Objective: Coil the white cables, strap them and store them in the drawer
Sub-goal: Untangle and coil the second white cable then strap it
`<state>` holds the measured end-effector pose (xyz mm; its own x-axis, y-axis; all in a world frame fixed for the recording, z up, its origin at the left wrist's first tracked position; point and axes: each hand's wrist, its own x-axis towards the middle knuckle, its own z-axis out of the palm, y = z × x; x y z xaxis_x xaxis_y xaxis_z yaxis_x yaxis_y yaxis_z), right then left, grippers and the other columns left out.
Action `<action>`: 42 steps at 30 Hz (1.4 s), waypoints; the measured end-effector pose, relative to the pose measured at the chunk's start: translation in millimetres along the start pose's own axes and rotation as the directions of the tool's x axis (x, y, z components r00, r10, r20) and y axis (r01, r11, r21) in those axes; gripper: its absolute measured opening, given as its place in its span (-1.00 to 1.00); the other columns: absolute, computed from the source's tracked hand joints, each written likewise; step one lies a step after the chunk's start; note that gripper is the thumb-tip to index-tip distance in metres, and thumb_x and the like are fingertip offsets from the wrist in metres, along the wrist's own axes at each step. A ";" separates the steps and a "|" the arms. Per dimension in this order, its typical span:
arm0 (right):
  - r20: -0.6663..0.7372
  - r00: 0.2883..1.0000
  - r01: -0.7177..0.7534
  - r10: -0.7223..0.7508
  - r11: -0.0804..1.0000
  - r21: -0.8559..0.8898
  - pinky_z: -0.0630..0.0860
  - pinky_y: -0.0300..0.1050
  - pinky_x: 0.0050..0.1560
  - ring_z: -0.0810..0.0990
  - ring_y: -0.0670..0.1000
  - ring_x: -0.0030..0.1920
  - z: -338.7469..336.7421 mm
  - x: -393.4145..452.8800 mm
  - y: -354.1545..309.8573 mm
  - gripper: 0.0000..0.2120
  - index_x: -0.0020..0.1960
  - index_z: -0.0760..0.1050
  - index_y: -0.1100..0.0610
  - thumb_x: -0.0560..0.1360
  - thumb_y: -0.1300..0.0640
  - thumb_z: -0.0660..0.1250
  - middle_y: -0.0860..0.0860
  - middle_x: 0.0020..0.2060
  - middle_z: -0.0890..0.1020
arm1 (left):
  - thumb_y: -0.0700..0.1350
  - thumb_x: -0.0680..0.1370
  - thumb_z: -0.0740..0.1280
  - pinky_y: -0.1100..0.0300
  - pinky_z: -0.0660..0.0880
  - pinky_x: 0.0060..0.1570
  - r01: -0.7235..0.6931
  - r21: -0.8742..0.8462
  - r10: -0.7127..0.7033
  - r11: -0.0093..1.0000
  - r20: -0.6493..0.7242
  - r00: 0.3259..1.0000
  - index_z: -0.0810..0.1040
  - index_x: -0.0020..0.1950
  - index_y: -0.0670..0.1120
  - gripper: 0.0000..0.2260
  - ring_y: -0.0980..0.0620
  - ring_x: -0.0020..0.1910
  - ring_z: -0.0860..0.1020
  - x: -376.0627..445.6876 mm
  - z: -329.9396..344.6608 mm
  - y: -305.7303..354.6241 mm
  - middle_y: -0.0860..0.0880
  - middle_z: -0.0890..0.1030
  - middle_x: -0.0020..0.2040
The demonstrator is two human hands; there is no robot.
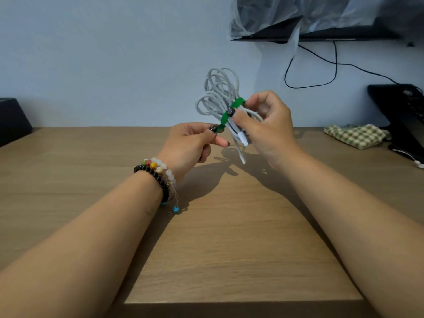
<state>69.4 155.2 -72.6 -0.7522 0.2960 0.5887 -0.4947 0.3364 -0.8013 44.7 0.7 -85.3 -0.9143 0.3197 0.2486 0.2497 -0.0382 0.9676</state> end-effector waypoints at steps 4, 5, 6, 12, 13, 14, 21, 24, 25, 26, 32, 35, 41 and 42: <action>0.001 1.000 0.025 -0.025 0.998 -0.051 0.61 -0.07 0.03 0.65 -0.09 -0.06 1.1 0.0 2.9 -0.68 0.02 0.40 0.00 0.40 0.16 0.50 0.02 -0.03 0.63 | -0.32 0.61 0.19 0.29 0.27 -0.46 0.024 -0.055 -0.023 0.998 0.018 1.000 0.59 0.00 -0.32 -0.82 0.12 -0.52 0.29 0.8 -0.7 0.5 -0.07 0.68 -0.26; -0.008 1.000 0.023 -0.023 0.998 -0.060 0.61 -0.14 0.03 0.64 -0.13 -0.05 0.9 0.1 2.5 -0.66 0.07 0.41 0.01 0.40 0.15 0.50 -0.02 -0.02 0.63 | -0.32 0.60 0.19 0.29 0.26 -0.47 0.026 -0.074 -0.024 0.997 0.025 0.999 0.58 0.04 -0.35 -0.82 0.12 -0.52 0.29 0.9 -1.2 0.8 -0.07 0.67 -0.27; -0.020 1.000 0.019 -0.021 0.998 -0.063 0.60 -0.20 0.02 0.64 -0.17 -0.05 0.7 0.2 1.7 -0.64 0.11 0.43 0.04 0.40 0.15 0.51 -0.04 -0.02 0.63 | -0.33 0.60 0.19 0.30 0.26 -0.48 0.025 -0.088 -0.022 0.996 0.031 0.999 0.57 0.06 -0.37 -0.81 0.12 -0.53 0.29 0.9 -1.6 1.1 -0.07 0.67 -0.28; -0.035 0.997 0.068 -0.072 0.991 -0.118 0.53 -0.38 -0.06 0.61 -0.24 -0.09 3.4 -3.0 1.3 -0.71 0.04 0.52 0.04 0.39 0.15 0.52 -0.17 -0.10 0.62 | -0.34 0.59 0.19 0.32 0.24 -0.49 0.015 -0.126 -0.007 0.992 0.059 0.998 0.58 -0.07 -0.31 -0.82 0.14 -0.55 0.27 -1.2 0.8 2.4 -0.04 0.65 -0.32; -0.023 0.997 0.073 -0.076 0.990 -0.120 0.54 -0.37 -0.06 0.61 -0.23 -0.10 4.2 -3.3 2.0 -0.73 0.02 0.53 0.03 0.38 0.16 0.52 -0.17 -0.11 0.62 | -0.34 0.59 0.19 0.32 0.24 -0.49 0.015 -0.122 -0.007 0.992 0.063 0.998 0.58 -0.12 -0.30 -0.80 0.14 -0.55 0.27 -1.8 0.6 2.4 -0.04 0.65 -0.32; -0.009 0.997 0.070 -0.072 0.991 -0.112 0.55 -0.34 -0.05 0.62 -0.22 -0.10 4.7 -3.6 2.3 -0.75 0.01 0.55 0.02 0.39 0.16 0.52 -0.17 -0.11 0.63 | -0.35 0.59 0.19 0.32 0.24 -0.49 0.017 -0.116 -0.009 0.993 0.066 0.998 0.57 -0.15 -0.30 -0.79 0.14 -0.55 0.27 -2.5 0.4 2.1 -0.04 0.65 -0.32; 0.019 0.991 -0.132 0.130 0.980 0.148 0.56 -0.25 -0.19 0.64 -0.13 -0.28 2.0 -0.1 -1.9 -0.89 -0.22 0.64 0.06 0.47 0.21 0.44 -0.11 -0.34 0.69 | -0.30 0.61 0.18 0.32 0.27 -0.52 0.056 -0.148 -0.043 0.987 0.092 0.995 0.53 -0.08 -0.31 -0.84 0.11 -0.58 0.27 -5.6 2.9 0.0 -0.14 0.69 -0.26; 0.056 0.970 -0.242 0.235 0.937 0.253 0.62 -0.13 -0.10 0.68 -0.02 -0.21 -0.1 0.9 -2.4 -0.90 -0.22 0.64 0.11 0.44 0.27 0.45 0.01 -0.29 0.70 | -0.29 0.60 0.19 0.32 0.25 -0.51 0.069 -0.165 -0.053 0.984 0.097 0.994 0.55 -0.15 -0.25 -0.81 0.10 -0.56 0.26 -6.7 3.1 1.4 -0.15 0.68 -0.24; 0.068 0.964 -0.265 0.256 0.921 0.285 0.62 -0.09 -0.09 0.68 0.02 -0.19 -0.2 1.4 -2.5 -0.91 -0.21 0.64 0.13 0.43 0.28 0.45 0.05 -0.26 0.70 | -0.28 0.60 0.20 0.32 0.23 -0.51 0.074 -0.175 -0.058 0.982 0.093 0.994 0.55 -0.16 -0.24 -0.81 0.11 -0.55 0.25 -6.9 3.0 1.9 -0.14 0.68 -0.25; 0.077 0.959 -0.284 0.274 0.906 0.313 0.63 -0.08 -0.10 0.68 0.04 -0.20 -0.1 1.9 -2.8 -0.92 -0.19 0.64 0.15 0.42 0.30 0.46 0.08 -0.25 0.70 | -0.28 0.59 0.20 0.32 0.21 -0.51 0.080 -0.190 -0.064 0.979 0.087 0.994 0.55 -0.16 -0.23 -0.81 0.11 -0.55 0.24 -6.8 2.8 2.4 -0.12 0.67 -0.27; 0.182 0.904 -0.427 0.387 0.846 0.319 0.56 0.07 0.00 0.65 0.11 -0.13 1.1 3.6 2.7 -0.71 0.13 0.57 0.30 0.46 0.19 0.44 0.22 -0.07 0.69 | -0.33 0.58 0.13 0.28 0.09 -0.46 0.069 -0.243 -0.056 0.968 0.063 0.996 0.53 -0.18 -0.21 -0.77 0.15 -0.56 0.21 -3.0 -1.3 2.4 -0.04 0.60 -0.32; 0.258 0.862 -0.498 0.436 0.820 0.280 0.52 0.03 -0.14 0.60 0.11 -0.21 1.3 1.7 1.9 -0.73 0.10 0.59 0.30 0.54 0.11 0.34 0.20 -0.13 0.67 | -0.33 0.59 0.12 0.28 0.09 -0.46 0.061 -0.227 -0.044 0.972 0.079 0.996 0.54 -0.16 -0.21 -0.76 0.14 -0.55 0.21 -2.7 -2.1 2.3 -0.03 0.59 -0.32; 0.327 0.815 -0.566 0.478 0.778 0.273 0.55 -0.05 -0.19 0.61 0.11 -0.17 -4.2 3.1 -2.1 -0.67 0.14 0.57 0.33 0.51 0.10 0.37 0.21 -0.09 0.67 | -0.36 0.60 0.12 0.32 0.15 -0.52 0.074 -0.225 -0.053 0.971 0.099 0.994 0.56 0.06 -0.28 -0.78 0.14 -0.55 0.22 -1.0 -2.0 -0.6 -0.03 0.59 -0.34; 0.310 0.827 -0.551 0.469 0.785 0.283 0.55 -0.04 -0.20 0.61 0.11 -0.19 -4.4 3.6 -2.3 -0.68 0.12 0.57 0.36 0.49 0.13 0.39 0.21 -0.11 0.67 | -0.37 0.60 0.12 0.32 0.14 -0.51 0.076 -0.219 -0.056 0.973 0.097 0.994 0.55 0.08 -0.28 -0.78 0.14 -0.55 0.22 -0.5 -1.8 -1.1 -0.02 0.58 -0.34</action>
<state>69.8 159.5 -68.2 -0.9889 0.1258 0.0786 -0.0975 -0.1523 -0.9835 44.4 -1.1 -86.4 -0.8916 0.4118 0.1883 0.1030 -0.2204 0.9700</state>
